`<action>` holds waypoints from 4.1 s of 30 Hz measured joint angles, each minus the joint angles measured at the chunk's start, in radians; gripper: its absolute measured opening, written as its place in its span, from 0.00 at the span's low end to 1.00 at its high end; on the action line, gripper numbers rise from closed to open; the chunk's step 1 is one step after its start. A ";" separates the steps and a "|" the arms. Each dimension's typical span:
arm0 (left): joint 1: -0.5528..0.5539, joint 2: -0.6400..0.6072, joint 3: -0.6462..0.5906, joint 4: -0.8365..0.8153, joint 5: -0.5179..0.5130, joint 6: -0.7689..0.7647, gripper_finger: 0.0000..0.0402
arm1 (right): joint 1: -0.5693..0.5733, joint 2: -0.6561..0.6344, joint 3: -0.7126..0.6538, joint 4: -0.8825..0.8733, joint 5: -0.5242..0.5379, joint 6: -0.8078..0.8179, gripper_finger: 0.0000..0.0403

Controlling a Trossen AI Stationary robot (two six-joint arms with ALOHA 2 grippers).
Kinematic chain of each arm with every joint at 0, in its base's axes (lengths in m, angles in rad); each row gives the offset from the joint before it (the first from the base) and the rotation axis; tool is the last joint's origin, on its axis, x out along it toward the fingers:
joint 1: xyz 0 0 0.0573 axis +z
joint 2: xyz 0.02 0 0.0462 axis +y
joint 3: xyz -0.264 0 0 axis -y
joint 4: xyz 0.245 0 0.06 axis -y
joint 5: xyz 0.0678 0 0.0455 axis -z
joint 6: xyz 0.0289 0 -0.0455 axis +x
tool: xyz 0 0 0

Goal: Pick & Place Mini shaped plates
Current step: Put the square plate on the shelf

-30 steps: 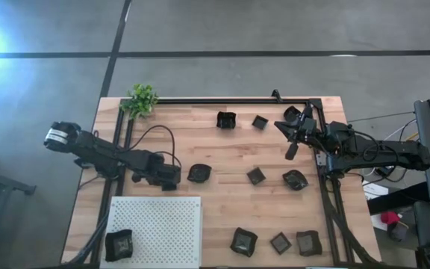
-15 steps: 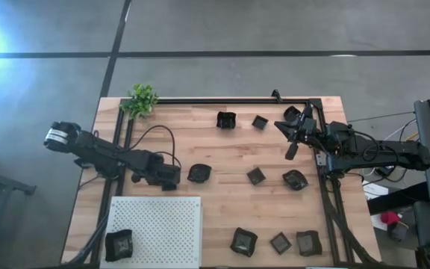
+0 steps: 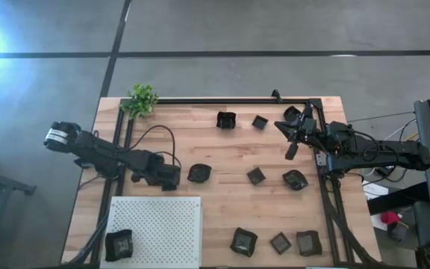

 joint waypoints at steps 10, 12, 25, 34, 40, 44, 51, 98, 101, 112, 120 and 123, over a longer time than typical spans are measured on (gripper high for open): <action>0.004 0.000 0.000 -0.008 0.004 -0.006 0.21 | 0.000 0.000 0.000 0.000 0.034 0.009 0.02; 0.006 -0.002 0.000 -0.008 0.004 -0.012 0.21 | 0.000 0.000 0.000 0.000 0.034 0.009 0.02; 0.006 -0.022 0.007 -0.005 -0.016 0.036 0.21 | 0.000 0.000 0.000 -0.001 0.032 0.080 0.02; 0.006 -0.060 0.008 -0.006 -0.107 0.103 0.21 | 0.000 0.000 0.000 -0.001 0.018 0.083 0.02; 0.003 -0.091 0.008 -0.006 -0.107 0.134 0.21 | 0.000 0.000 0.000 -0.001 0.015 0.088 0.02; 0.003 -0.117 0.003 -0.014 -0.107 0.142 0.21 | 0.000 0.000 0.000 -0.001 0.015 0.087 0.02; 0.002 -0.107 0.001 -0.065 -0.058 0.138 0.21 | 0.000 0.000 0.000 0.000 0.015 0.087 0.02; -0.016 -0.074 -0.155 0.184 -0.049 0.126 0.17 | 0.000 0.000 0.003 0.083 0.015 0.090 0.02; -0.016 -0.074 -0.156 0.195 -0.050 0.125 0.09 | 0.000 0.000 0.003 0.083 0.015 0.090 0.02; -0.016 -0.074 -0.122 0.199 -0.058 0.118 0.00 | 0.000 0.000 0.003 0.081 0.015 0.089 0.02; -0.016 -0.074 -0.040 0.187 -0.101 0.076 0.00 | 0.000 0.000 0.003 0.081 0.015 0.090 0.02; -0.016 -0.075 0.003 0.152 -0.139 0.072 0.00 | 0.000 0.000 0.003 0.081 0.015 0.088 0.02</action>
